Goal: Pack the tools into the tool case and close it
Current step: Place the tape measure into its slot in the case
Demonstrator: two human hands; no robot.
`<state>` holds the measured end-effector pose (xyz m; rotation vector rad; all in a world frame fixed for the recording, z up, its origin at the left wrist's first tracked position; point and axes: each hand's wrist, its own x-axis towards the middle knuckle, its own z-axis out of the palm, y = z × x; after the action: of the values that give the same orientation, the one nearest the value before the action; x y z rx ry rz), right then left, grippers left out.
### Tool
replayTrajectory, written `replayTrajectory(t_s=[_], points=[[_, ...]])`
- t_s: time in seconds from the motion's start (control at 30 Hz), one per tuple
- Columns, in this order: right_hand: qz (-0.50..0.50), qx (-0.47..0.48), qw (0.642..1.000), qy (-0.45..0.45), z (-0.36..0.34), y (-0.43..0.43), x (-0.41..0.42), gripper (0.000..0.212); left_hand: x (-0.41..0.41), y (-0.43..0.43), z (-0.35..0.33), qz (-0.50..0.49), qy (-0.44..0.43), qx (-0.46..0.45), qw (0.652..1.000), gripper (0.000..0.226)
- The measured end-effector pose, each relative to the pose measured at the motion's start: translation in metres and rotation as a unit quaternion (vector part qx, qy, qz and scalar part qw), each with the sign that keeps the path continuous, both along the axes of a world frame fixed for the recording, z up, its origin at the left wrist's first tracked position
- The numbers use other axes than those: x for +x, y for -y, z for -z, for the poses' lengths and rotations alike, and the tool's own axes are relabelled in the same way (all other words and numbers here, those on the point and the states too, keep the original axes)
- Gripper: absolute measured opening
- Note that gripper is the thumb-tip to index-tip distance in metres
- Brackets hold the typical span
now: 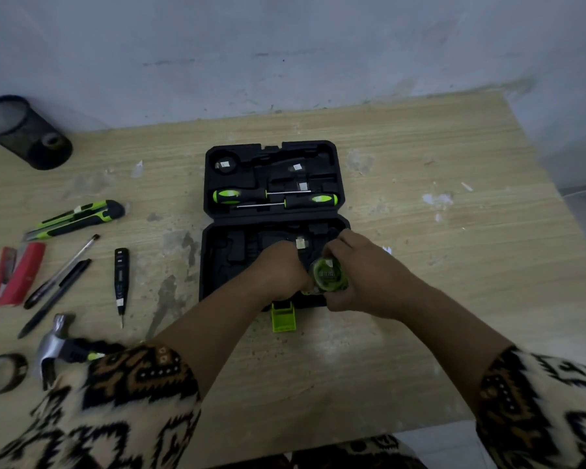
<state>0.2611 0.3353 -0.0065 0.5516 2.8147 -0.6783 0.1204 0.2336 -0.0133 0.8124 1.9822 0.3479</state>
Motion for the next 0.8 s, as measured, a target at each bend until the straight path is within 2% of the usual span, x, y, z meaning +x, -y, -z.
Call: replayTrajectory(t_s=[0.13, 0.27, 0.33, 0.47, 0.6, 0.8], points=[[0.03, -0.011, 0.999, -0.023, -0.008, -0.003, -0.003, 0.062, -0.005, 0.003, -0.008, -0.108, 0.016, 0.069, 0.992, 0.019], [0.032, -0.036, 0.999, -0.004, -0.008, -0.004, -0.007, 0.064, -0.003, 0.009, -0.001, -0.161, 0.0, 0.118, 0.98, 0.033], [0.031, -0.045, 0.999, 0.002, -0.006, -0.003, -0.006, 0.063, -0.004, 0.012, 0.004, -0.181, -0.015, 0.137, 0.974, 0.031], [0.003, -0.045, 0.998, 0.034, -0.004, 0.002, -0.004, 0.059, -0.009, 0.019, 0.006, -0.166, -0.047, 0.169, 0.97, 0.015], [-0.004, -0.03, 0.997, 0.064, -0.006, 0.001, -0.01, 0.055, -0.01, 0.02, 0.006, -0.094, -0.082, 0.158, 0.979, 0.016], [-0.023, -0.014, 0.994, 0.107, -0.007, 0.002, -0.013, 0.058, -0.004, 0.012, 0.004, -0.053, -0.056, 0.162, 0.984, 0.014]])
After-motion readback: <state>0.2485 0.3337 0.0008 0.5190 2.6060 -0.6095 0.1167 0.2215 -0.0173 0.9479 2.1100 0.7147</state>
